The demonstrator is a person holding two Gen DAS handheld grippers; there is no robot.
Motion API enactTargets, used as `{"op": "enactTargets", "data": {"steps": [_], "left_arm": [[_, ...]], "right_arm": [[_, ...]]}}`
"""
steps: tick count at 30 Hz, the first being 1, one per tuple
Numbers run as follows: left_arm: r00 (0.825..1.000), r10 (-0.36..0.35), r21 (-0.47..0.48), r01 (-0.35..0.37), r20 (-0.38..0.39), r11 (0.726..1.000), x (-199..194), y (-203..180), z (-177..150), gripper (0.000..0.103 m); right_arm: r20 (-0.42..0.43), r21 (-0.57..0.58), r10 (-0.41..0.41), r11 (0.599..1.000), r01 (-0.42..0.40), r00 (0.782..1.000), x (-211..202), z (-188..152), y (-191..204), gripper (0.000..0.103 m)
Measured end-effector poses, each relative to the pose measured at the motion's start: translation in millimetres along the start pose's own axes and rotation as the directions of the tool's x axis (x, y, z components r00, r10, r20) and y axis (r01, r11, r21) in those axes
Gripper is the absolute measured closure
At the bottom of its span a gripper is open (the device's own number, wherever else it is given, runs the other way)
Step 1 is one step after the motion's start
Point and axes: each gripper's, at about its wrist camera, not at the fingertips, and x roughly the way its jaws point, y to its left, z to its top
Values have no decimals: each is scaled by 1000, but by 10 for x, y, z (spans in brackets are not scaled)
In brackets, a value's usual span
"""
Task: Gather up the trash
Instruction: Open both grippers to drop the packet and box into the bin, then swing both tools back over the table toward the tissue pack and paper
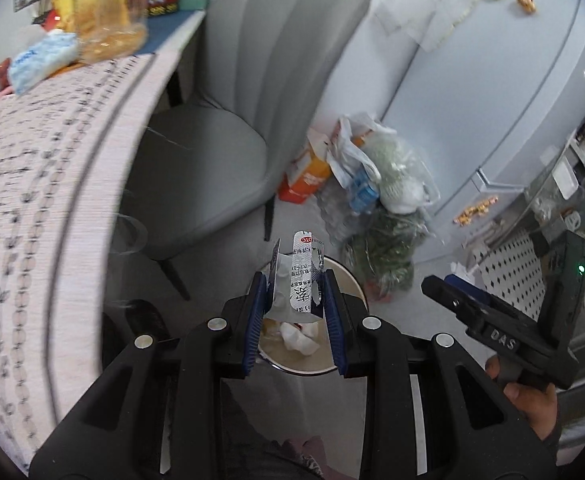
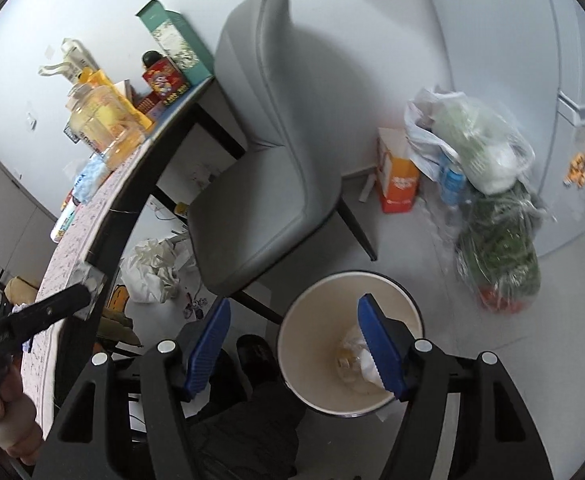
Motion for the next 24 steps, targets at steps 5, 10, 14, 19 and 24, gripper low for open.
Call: {"op": "enactTargets", "data": {"steps": [5, 10, 14, 19, 24], "left_arm": [[997, -62, 13, 63, -40, 998, 263, -212, 49, 70], [996, -73, -17, 74, 56, 997, 230, -259, 133, 10], [997, -37, -29, 39, 62, 999, 118, -142, 131, 8], [996, -2, -66, 7, 86, 998, -104, 83, 88, 6], [992, 22, -92, -10, 124, 996, -403, 268, 3, 6]], "right_arm": [[15, 43, -16, 999, 15, 1000, -154, -75, -224, 37], [27, 58, -26, 998, 25, 999, -268, -86, -303, 37], [26, 52, -20, 998, 19, 999, -298, -101, -281, 37], [14, 30, 8, 1000, -9, 1000, -246, -103, -96, 37], [16, -9, 28, 1000, -28, 999, -288, -105, 198, 34]]}}
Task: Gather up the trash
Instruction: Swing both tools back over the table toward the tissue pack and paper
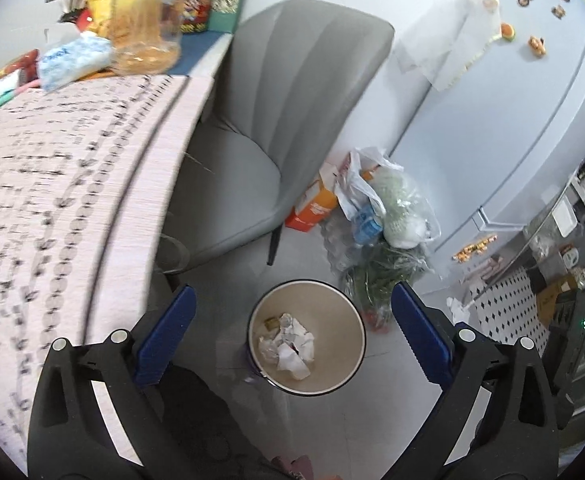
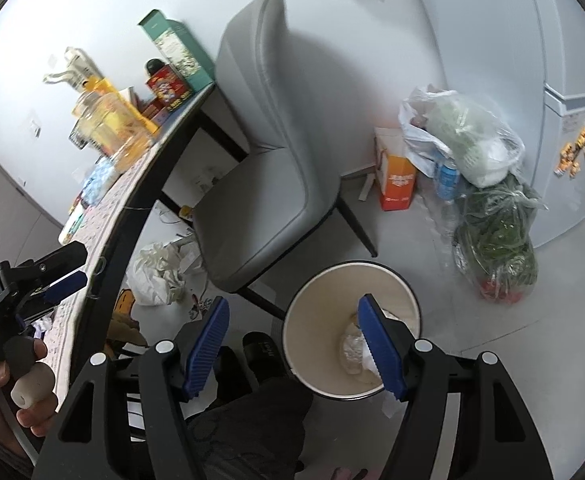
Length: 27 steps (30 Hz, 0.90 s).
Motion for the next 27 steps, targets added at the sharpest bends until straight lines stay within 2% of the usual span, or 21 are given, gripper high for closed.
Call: {"op": "enactTargets", "data": {"steps": [8, 13, 21, 27], "left_arm": [[997, 30, -56, -26, 75, 998, -461, 335, -33, 6], [991, 41, -109, -27, 124, 994, -753, 630, -57, 6], [978, 95, -200, -56, 188, 978, -1248, 1188, -200, 6], [961, 156, -288, -87, 228, 954, -1603, 1644, -401, 6]], "right_arm": [[18, -67, 25, 997, -24, 1000, -104, 57, 470, 20], [35, -125, 34, 992, -29, 999, -176, 89, 894, 10], [3, -245, 80, 967, -77, 997, -156, -33, 1690, 8], [-20, -320, 102, 942, -103, 995, -125, -179, 2218, 8]]}}
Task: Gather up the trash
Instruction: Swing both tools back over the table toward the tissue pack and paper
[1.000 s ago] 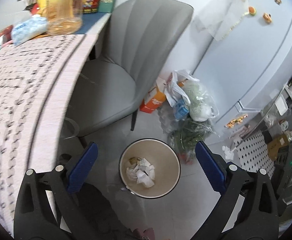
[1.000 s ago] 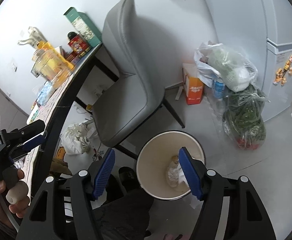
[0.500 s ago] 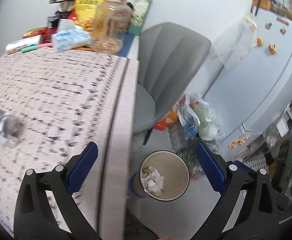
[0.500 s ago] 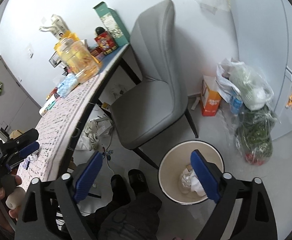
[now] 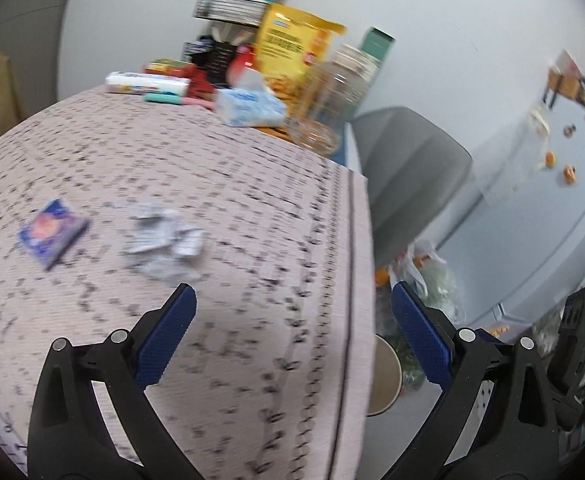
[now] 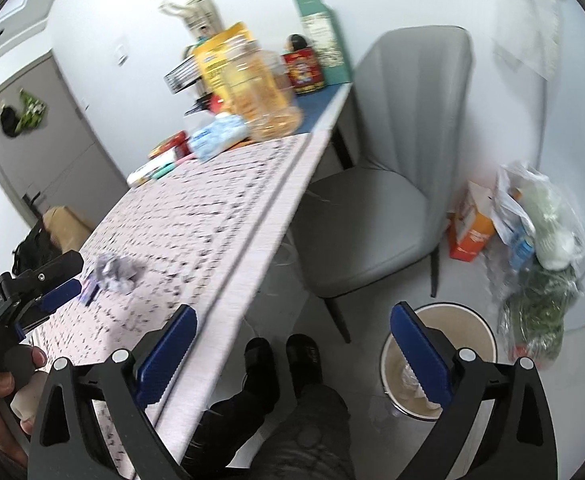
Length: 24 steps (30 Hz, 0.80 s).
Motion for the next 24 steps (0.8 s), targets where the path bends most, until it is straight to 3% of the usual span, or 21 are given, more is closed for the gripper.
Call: {"op": "enactTargets", "data": {"steps": [13, 24], "left_arm": [[996, 43, -108, -34, 80, 994, -458, 748, -50, 6], [987, 117, -194, -94, 111, 976, -761, 1309, -186, 6]], "right_arm": [[-41, -158, 101, 982, -106, 994, 151, -44, 991, 8], [-76, -238, 150, 957, -164, 986, 285, -117, 1541, 8]]}}
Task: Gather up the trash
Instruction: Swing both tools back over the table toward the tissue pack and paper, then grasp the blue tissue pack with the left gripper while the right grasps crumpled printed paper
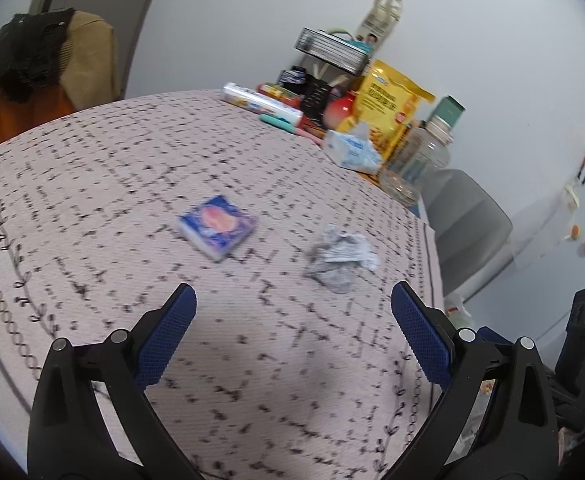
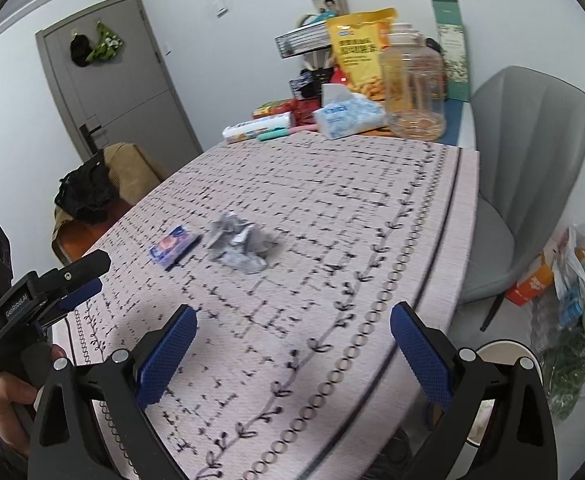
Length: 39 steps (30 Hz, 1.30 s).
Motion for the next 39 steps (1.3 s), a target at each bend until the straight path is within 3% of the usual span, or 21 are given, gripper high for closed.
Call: {"op": "enactTargets", "data": {"steps": [13, 23, 29, 33, 39], "left_arm": [[997, 75, -35, -74, 12, 997, -58, 473, 116, 6], [991, 134, 40, -133, -23, 990, 223, 517, 326, 6], [984, 163, 61, -159, -70, 985, 488, 563, 434, 6], [982, 162, 70, -155, -102, 985, 666, 548, 484, 6], [973, 181, 153, -158, -146, 975, 995, 364, 535, 6]], "right_arm": [[-43, -77, 59, 995, -62, 997, 442, 144, 490, 8], [-100, -61, 57, 996, -64, 993, 987, 356, 573, 9], [-152, -38, 47, 998, -54, 987, 1374, 454, 549, 28], [-181, -15, 61, 998, -65, 982, 1565, 515, 491, 61], [-155, -4, 72, 997, -74, 985, 1408, 531, 338, 68]]}}
